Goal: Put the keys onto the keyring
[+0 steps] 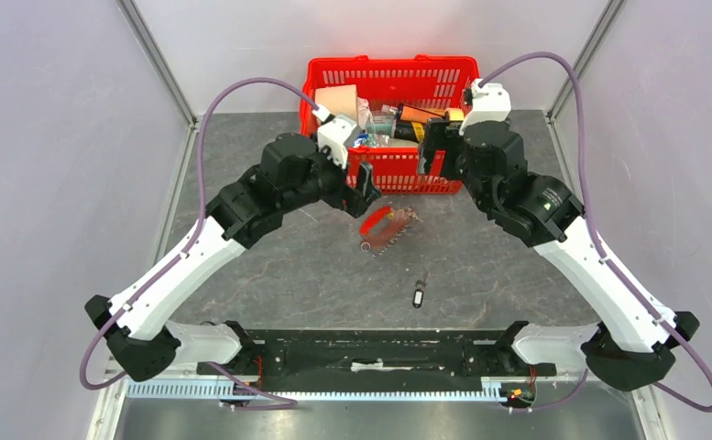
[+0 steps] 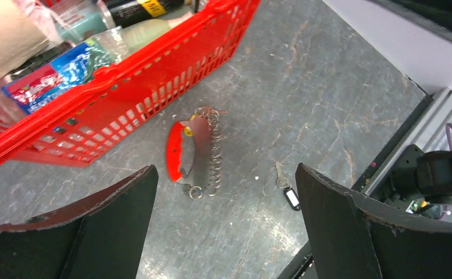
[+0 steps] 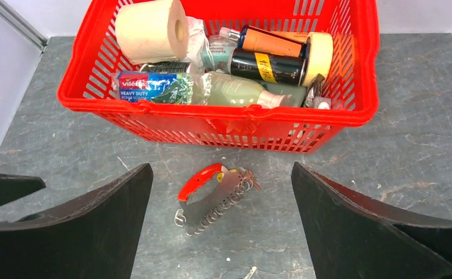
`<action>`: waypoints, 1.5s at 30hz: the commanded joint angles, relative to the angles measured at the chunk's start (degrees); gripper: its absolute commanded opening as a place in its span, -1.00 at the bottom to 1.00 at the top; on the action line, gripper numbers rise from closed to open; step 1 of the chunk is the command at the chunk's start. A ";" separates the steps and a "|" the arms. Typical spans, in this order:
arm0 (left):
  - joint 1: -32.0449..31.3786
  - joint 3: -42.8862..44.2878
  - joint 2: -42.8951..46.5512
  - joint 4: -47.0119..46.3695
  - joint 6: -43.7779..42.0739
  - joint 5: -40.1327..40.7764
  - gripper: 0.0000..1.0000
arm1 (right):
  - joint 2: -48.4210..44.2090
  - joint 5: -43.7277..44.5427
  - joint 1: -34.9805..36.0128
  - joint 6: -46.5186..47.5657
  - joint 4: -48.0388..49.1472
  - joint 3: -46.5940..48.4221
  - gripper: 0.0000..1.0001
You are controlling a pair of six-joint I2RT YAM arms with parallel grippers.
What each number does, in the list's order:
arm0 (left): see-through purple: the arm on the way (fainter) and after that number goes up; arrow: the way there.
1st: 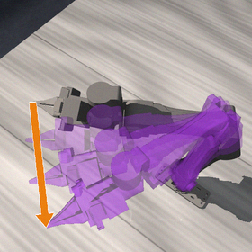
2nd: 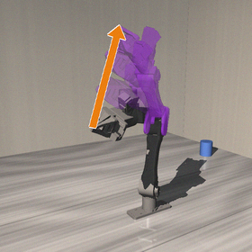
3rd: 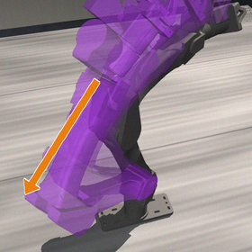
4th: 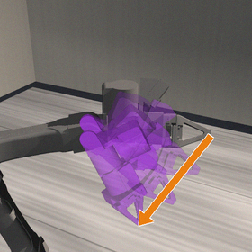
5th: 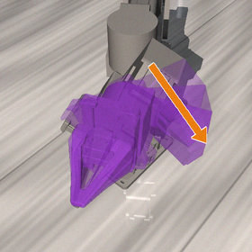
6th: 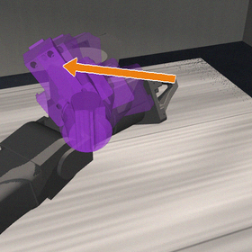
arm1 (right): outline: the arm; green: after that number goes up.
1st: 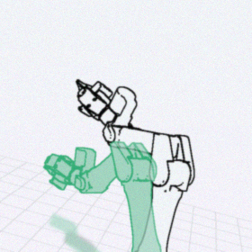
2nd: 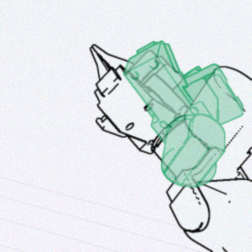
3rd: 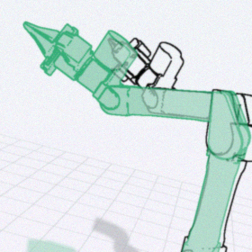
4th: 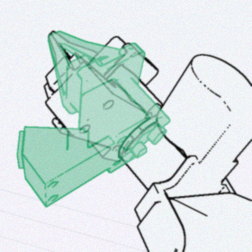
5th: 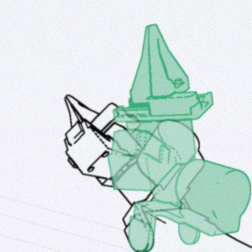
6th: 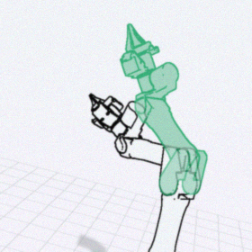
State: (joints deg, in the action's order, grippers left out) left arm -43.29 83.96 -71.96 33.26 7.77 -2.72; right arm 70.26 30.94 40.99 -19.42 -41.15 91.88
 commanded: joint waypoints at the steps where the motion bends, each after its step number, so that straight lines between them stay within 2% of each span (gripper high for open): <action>1: -4.45 2.16 1.08 -0.87 -2.74 7.29 0.90 | -0.98 6.41 2.16 -1.23 0.80 0.76 0.94; 3: -5.26 1.05 1.15 -0.87 -2.89 9.06 0.90 | -1.00 7.13 2.16 -2.59 -1.22 0.59 0.94; 5: -5.32 -0.54 1.43 -1.50 -2.32 10.01 0.90 | -1.42 3.90 2.16 -1.78 -2.42 0.07 0.94; 7: -5.31 -2.25 2.36 -2.69 -1.98 9.59 0.90 | -3.53 -0.89 2.14 1.67 -0.72 -2.94 0.94; 10: -5.28 -3.70 3.52 -3.20 -1.55 9.10 0.90 | -8.63 -2.39 2.15 3.02 6.33 -10.57 0.94; 11: -5.26 -4.14 3.82 -3.20 -1.39 8.93 0.99 | -9.94 -3.20 2.11 3.62 7.41 -12.46 0.94; 13: -5.23 -5.25 4.69 -3.35 -0.72 8.69 1.00 | -11.05 -5.54 2.16 3.72 6.87 -13.68 0.94; 20: -5.25 -10.87 6.11 -4.60 1.84 9.70 1.00 | -10.94 -3.40 2.16 -0.50 1.82 -17.55 0.94; 26: -5.23 -15.10 3.70 -4.50 5.65 9.41 1.00 | -11.34 -1.02 2.10 -2.96 0.36 -22.72 0.94; 37: -5.32 -22.03 -0.95 -8.81 13.69 7.64 1.00 | -13.60 -9.77 2.16 -6.14 0.04 -28.38 0.90; 42: -5.32 -25.69 -3.06 -10.16 18.16 11.78 0.98 | -14.11 -10.90 2.16 -7.43 0.02 -30.72 0.89; 45: -5.29 -27.84 -4.18 -12.93 18.89 11.12 0.94 | -14.42 -11.91 2.16 -7.52 0.03 -31.35 0.89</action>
State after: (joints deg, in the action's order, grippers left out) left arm -48.36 58.15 -75.07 25.63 22.06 6.94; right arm 57.17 20.88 43.03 -25.47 -41.85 61.23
